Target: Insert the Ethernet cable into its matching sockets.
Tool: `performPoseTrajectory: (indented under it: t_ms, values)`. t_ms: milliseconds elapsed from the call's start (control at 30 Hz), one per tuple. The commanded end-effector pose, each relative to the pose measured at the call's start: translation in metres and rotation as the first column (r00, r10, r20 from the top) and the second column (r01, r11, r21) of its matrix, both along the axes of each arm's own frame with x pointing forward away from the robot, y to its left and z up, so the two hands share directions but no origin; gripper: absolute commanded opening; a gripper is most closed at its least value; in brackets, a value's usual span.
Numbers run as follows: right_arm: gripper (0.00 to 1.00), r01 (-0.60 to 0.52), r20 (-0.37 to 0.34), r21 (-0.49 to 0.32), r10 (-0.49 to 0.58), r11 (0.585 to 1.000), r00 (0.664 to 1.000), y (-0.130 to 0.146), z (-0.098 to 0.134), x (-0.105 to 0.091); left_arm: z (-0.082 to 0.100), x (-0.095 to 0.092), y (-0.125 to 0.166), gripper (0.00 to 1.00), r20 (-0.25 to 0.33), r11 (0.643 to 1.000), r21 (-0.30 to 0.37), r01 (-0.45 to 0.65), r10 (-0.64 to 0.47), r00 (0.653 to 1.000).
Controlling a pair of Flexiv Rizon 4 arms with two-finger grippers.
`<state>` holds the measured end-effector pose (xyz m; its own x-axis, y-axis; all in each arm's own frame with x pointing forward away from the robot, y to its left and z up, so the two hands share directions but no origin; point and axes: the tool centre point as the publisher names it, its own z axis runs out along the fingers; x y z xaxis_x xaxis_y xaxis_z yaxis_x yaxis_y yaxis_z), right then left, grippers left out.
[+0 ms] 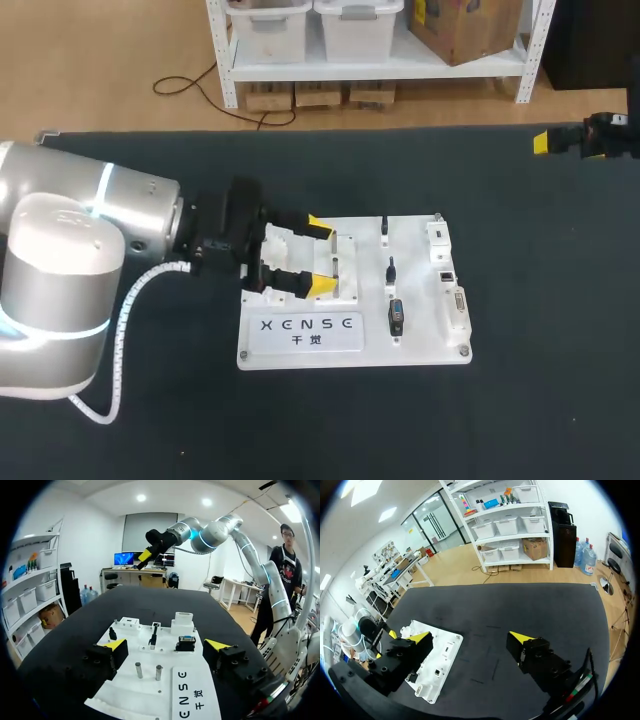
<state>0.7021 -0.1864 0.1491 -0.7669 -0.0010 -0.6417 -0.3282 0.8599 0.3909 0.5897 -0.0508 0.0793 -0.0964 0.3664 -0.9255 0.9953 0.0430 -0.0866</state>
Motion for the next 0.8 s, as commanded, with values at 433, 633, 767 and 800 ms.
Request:
performPoseTrajectory:
  t_ms: [433,633,767,800]
  values:
    - [1.0,0.051,-0.115,-0.176,-0.072,0.983,0.991,0.136,-0.012,0.001,-0.002,0.001,0.0,1.0,0.002,1.0,-0.004,0.001,-0.001,1.0]
    - [1.0,0.06,-0.191,-0.252,-0.111,0.966,0.975,0.175,-0.033,-0.009,-0.002,0.001,0.0,1.0,0.002,1.0,-0.004,0.001,-0.001,1.0]
    - [1.0,0.071,-0.231,-0.307,-0.146,0.949,0.962,0.194,-0.049,-0.017,-0.002,0.001,0.0,1.0,0.002,1.0,-0.004,0.001,-0.001,1.0]
    - [1.0,0.069,-0.235,-0.32,-0.15,0.945,0.96,0.197,-0.053,-0.019,-0.002,0.001,0.0,1.0,0.002,1.0,-0.004,0.001,-0.001,1.0]
